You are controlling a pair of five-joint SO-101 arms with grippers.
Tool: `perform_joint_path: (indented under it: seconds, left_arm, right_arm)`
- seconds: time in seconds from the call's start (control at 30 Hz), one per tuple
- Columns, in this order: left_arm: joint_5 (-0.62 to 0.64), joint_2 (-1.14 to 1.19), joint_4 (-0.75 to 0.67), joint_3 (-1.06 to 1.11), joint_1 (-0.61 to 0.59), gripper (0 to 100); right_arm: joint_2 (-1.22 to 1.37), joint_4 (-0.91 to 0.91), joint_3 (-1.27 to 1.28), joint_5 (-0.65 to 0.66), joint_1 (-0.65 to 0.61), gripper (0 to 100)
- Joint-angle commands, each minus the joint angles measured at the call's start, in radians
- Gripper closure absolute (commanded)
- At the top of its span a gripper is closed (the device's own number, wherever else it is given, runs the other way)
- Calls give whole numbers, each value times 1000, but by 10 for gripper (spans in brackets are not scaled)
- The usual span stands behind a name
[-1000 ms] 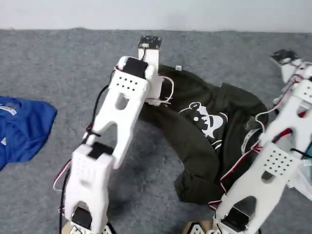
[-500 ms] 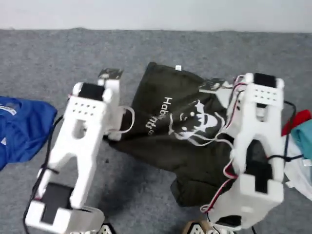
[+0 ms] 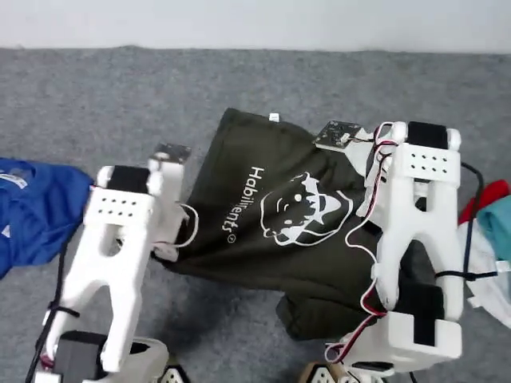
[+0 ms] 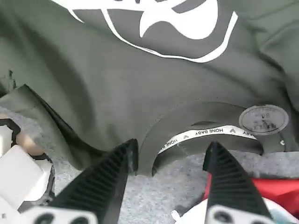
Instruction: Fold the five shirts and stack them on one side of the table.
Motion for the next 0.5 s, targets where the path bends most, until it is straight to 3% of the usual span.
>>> perform_joint_path:
  seconds: [0.0, 0.1, 0.23, 0.3, 0.47]
  left_arm:
    - [66, -35, 31, -117, -101, 728]
    - [34, -35, 31, -205, -153, 697]
    - [-35, -35, 31, -308, -190, 708]
    - [-49, -35, 31, -346, -212, 712]
    - [-54, -37, 31, -371, -301, 750]
  right_arm:
    - [-42, -1, 0, -14, -7, 761]
    - [-44, -21, -9, -40, 2, 737]
    - [-33, -97, -64, -41, -1, 621]
    - [-31, -182, -86, -40, -7, 574]
    - [50, -444, -91, -35, -51, 564]
